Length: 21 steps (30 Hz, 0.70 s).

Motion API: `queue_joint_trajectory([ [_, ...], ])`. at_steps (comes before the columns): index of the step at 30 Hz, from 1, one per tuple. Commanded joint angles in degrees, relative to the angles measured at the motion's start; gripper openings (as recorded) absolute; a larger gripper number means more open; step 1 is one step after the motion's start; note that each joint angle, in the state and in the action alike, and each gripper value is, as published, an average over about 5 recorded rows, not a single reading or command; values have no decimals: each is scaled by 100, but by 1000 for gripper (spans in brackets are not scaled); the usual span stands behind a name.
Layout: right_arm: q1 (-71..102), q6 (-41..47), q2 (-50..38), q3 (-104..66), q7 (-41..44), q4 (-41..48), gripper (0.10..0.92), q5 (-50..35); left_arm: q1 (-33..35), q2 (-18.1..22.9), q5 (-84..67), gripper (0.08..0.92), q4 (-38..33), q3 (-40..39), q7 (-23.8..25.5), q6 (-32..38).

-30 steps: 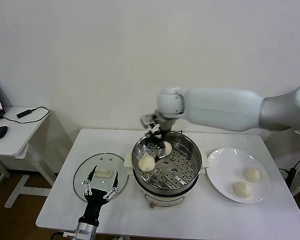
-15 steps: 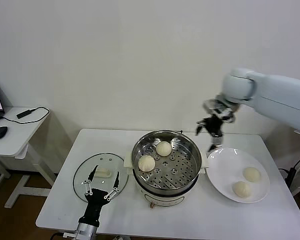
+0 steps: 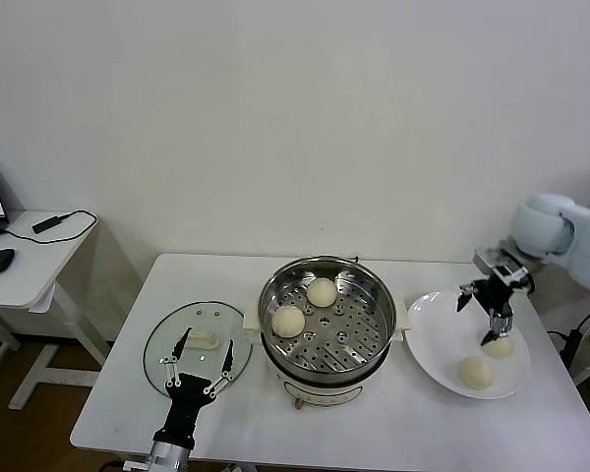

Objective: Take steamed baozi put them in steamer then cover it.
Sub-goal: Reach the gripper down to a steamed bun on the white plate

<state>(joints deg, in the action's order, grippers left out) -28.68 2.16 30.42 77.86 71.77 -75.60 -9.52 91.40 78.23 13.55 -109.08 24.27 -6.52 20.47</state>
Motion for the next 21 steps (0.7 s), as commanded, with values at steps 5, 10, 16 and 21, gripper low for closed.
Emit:
queue_joint_trajectory([
  [5, 1585, -113, -122, -917, -531, 501, 823, 433, -15, 3, 13, 823, 82, -4, -3, 2],
  [10, 1857, -102, 22, -1138, -558, 697, 823, 526, -6, 2, 11, 823, 108, 8, -2, 8],
  [16, 2007, -100, 93, -1242, -494, 804, 823, 547, 1, 4, 8, 823, 124, 20, -4, 22],
  [21, 2098, -102, 129, -1308, -506, 860, 823, 586, 2, 4, 9, 823, 138, 20, -1, 35],
])
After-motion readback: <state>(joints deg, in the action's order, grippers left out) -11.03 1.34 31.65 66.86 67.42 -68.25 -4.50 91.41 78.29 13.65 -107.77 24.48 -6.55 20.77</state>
